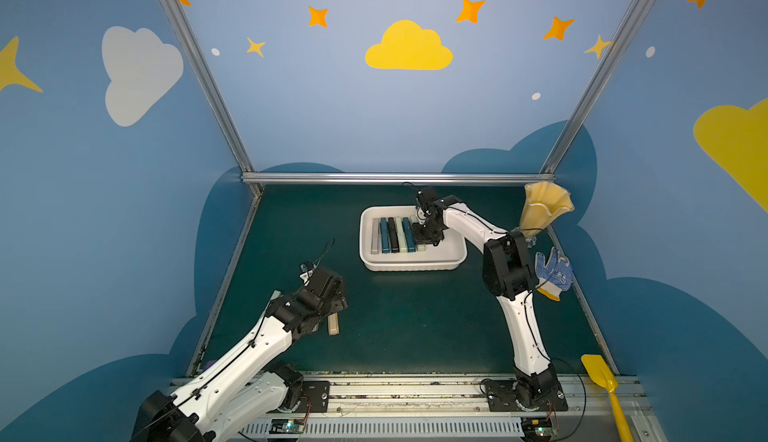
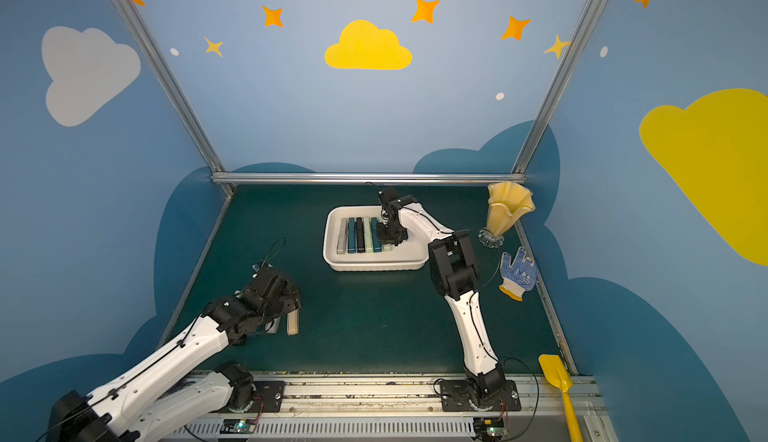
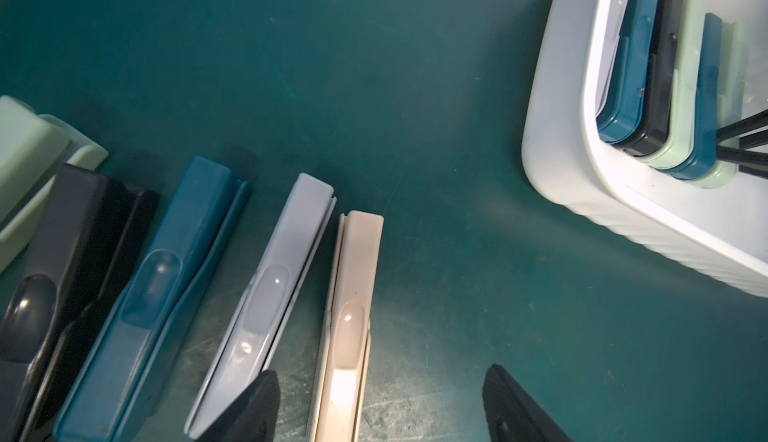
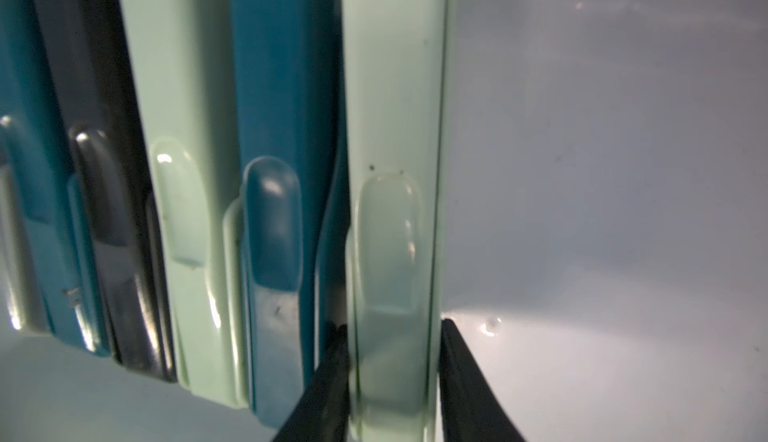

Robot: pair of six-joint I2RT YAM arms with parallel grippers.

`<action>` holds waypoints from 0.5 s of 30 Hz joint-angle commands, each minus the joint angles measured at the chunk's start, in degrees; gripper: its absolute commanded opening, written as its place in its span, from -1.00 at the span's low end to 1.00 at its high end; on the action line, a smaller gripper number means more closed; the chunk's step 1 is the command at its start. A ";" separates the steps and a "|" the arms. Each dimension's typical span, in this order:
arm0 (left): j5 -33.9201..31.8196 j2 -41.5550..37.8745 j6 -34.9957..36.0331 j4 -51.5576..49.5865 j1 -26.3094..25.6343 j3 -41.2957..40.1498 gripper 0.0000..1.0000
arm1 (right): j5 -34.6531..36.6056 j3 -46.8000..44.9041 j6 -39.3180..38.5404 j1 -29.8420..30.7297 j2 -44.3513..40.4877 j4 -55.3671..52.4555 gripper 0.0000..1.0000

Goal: Put the pruning pliers into the storage box
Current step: Place the pruning pliers in the storage box.

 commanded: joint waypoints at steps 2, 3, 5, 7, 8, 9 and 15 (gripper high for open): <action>-0.23 -0.48 0.32 0.33 -0.09 -0.46 0.55 | -0.10 1.64 0.05 0.19 0.71 -1.14 -0.36; -0.24 -0.38 0.35 0.24 -0.08 -0.39 0.55 | -0.08 1.66 0.05 0.22 0.58 -1.19 -0.34; -0.32 -0.47 0.41 0.12 -0.09 -0.46 0.55 | -0.02 1.79 0.05 0.22 0.20 -1.37 -0.30; -0.41 -0.49 0.39 0.11 -0.09 -0.81 0.55 | -0.04 2.04 -0.10 0.21 -0.23 -1.57 -0.25; -0.25 -0.43 0.31 0.05 -0.09 -0.96 0.55 | -0.09 2.25 -0.12 0.25 -0.43 -1.80 -0.22; -0.23 -0.48 0.12 0.04 -0.09 -1.16 0.55 | -0.13 2.51 -0.14 0.25 -0.75 -2.07 -0.18; -0.05 -0.83 -1.47 -1.20 -0.09 -2.28 0.58 | -0.01 2.47 -0.13 -0.01 -3.41 -2.88 -0.06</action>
